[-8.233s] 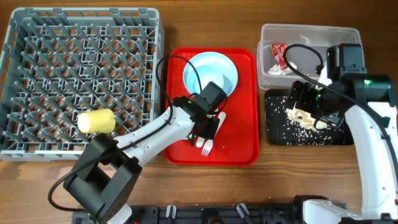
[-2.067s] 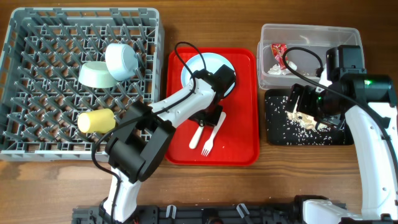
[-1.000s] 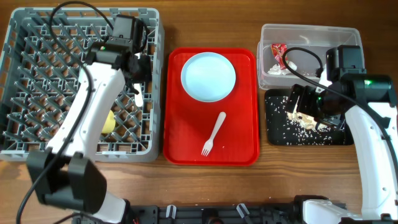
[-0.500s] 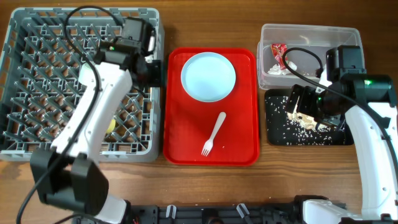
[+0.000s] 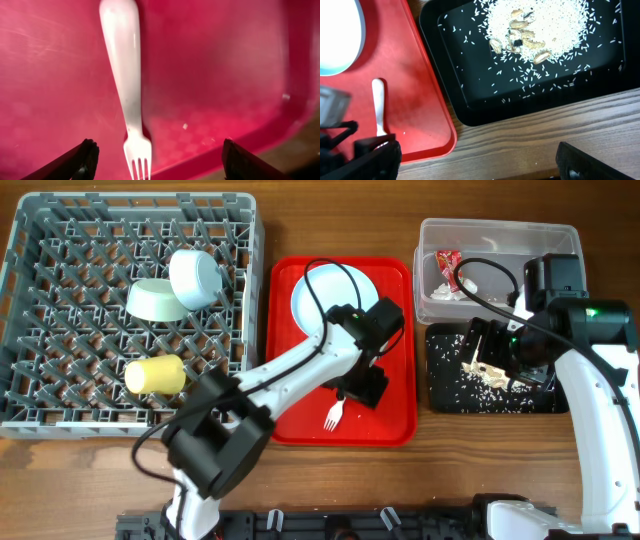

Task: Sort waste into correct bins and load items into the dishwasher rack
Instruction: 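Grasp the white fork on the red tray with the left gripper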

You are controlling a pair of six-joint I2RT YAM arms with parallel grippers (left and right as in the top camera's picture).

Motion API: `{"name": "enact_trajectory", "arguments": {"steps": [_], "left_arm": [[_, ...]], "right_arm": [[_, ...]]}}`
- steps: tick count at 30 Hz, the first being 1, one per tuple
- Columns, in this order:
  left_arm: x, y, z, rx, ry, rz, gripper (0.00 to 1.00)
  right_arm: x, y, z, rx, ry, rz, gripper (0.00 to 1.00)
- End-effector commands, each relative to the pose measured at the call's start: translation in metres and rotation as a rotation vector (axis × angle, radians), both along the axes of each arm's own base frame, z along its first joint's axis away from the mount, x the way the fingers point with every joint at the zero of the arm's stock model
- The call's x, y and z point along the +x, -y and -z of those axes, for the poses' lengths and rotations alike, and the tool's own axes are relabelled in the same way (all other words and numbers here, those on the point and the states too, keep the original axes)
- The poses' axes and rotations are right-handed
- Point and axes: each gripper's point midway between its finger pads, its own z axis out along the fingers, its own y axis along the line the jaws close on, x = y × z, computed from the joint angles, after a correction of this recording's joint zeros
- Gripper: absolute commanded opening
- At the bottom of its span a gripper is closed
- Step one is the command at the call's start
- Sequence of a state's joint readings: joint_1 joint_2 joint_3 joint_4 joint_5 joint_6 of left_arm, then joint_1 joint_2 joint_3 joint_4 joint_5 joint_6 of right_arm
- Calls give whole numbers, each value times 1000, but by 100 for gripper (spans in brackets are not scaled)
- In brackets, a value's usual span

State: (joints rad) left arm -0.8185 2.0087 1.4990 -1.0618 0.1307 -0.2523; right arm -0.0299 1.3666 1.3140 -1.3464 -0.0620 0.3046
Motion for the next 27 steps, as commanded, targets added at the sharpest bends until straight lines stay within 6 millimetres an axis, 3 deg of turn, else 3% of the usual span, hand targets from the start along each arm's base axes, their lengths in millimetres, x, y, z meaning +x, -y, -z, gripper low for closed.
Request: {"name": "enact_trajectory", "arguments": {"steps": [1, 6, 11, 14, 17, 27], "left_arm": [[-4, -5, 25, 65, -48, -15, 80], [-1, -14, 42, 126, -43, -12, 82], [-3, -15, 53, 120, -38, -13, 72], [-11, -24, 60, 143, -58, -12, 59], [-12, -25, 60, 145, -61, -12, 37], [-12, -25, 60, 146, -62, -12, 14]], "right_arm": [[2, 4, -9, -22, 33, -10, 100], [2, 4, -9, -22, 34, -9, 100], [2, 4, -9, -22, 33, -10, 100], [2, 4, -9, -22, 34, -10, 100], [2, 4, -9, -22, 31, -10, 100], [2, 4, -9, -22, 32, -10, 100]]}}
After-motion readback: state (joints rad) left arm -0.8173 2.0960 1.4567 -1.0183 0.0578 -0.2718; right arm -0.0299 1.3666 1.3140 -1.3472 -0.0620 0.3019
